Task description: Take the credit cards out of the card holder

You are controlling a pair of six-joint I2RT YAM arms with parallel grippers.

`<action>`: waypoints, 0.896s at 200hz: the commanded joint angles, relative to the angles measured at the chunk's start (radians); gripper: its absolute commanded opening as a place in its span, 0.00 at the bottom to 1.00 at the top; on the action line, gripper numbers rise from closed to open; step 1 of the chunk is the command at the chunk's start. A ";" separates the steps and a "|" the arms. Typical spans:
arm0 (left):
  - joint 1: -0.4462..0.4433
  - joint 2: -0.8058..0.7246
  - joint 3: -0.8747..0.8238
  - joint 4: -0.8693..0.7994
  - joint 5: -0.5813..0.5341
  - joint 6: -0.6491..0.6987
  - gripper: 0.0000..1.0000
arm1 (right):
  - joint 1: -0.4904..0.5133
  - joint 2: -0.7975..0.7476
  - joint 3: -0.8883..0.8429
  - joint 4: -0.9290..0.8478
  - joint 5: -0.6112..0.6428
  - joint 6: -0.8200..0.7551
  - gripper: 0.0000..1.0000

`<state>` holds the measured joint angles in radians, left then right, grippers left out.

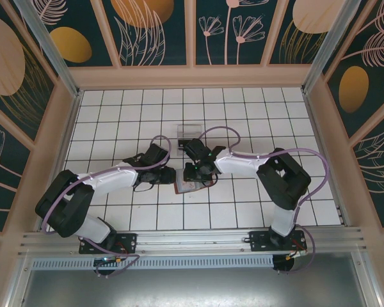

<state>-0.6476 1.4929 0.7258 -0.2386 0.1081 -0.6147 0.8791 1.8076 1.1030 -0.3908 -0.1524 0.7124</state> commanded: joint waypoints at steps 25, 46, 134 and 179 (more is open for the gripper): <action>-0.012 -0.008 0.016 0.047 0.062 -0.040 0.46 | 0.003 -0.059 0.020 -0.040 0.030 -0.001 0.31; -0.025 0.009 0.017 0.066 0.075 -0.051 0.47 | -0.004 -0.073 0.009 -0.019 0.012 0.002 0.29; -0.058 0.088 -0.007 0.086 0.067 -0.065 0.42 | -0.061 -0.052 -0.076 0.082 -0.075 -0.016 0.24; -0.058 0.102 -0.017 0.054 0.018 -0.054 0.37 | -0.092 -0.048 -0.152 0.180 -0.168 -0.031 0.24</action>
<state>-0.6998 1.5711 0.7258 -0.1574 0.1711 -0.6712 0.8024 1.7679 0.9905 -0.2630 -0.2607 0.7078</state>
